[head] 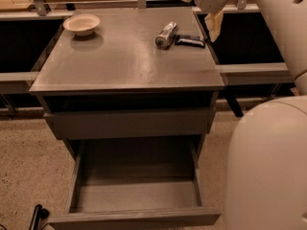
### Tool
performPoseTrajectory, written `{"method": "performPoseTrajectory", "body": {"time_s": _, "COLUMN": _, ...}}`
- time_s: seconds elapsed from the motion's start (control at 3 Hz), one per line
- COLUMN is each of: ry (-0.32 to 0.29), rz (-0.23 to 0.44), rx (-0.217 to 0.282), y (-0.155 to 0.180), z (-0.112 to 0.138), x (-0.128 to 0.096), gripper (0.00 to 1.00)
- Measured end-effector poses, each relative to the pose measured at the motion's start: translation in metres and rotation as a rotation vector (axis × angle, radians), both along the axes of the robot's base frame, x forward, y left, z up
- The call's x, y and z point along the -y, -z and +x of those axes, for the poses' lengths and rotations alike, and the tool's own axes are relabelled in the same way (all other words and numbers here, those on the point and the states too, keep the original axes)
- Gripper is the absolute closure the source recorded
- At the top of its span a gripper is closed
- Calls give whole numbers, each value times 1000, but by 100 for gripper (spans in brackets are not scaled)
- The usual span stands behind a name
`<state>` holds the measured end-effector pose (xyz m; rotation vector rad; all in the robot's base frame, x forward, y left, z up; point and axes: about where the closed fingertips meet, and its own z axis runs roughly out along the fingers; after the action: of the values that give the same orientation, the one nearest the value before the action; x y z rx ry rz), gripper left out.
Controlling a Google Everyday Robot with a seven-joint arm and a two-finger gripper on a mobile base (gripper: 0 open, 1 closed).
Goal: Place redbull can into middle drawer
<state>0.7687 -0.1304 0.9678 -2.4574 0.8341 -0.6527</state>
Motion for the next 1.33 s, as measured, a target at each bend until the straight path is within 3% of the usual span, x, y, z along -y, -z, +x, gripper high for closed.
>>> {"method": "performPoseTrajectory", "body": {"time_s": 0.33, "ry": -72, "rz": -100, "rx": 64, "y": 14, "z": 39, "x": -14, "gripper": 0}}
{"method": "performPoseTrajectory", "body": {"time_s": 1.33, "ry": -98, "rz": -225, "rx": 66, "y": 74, "z": 103, "x": -30, "gripper": 2}}
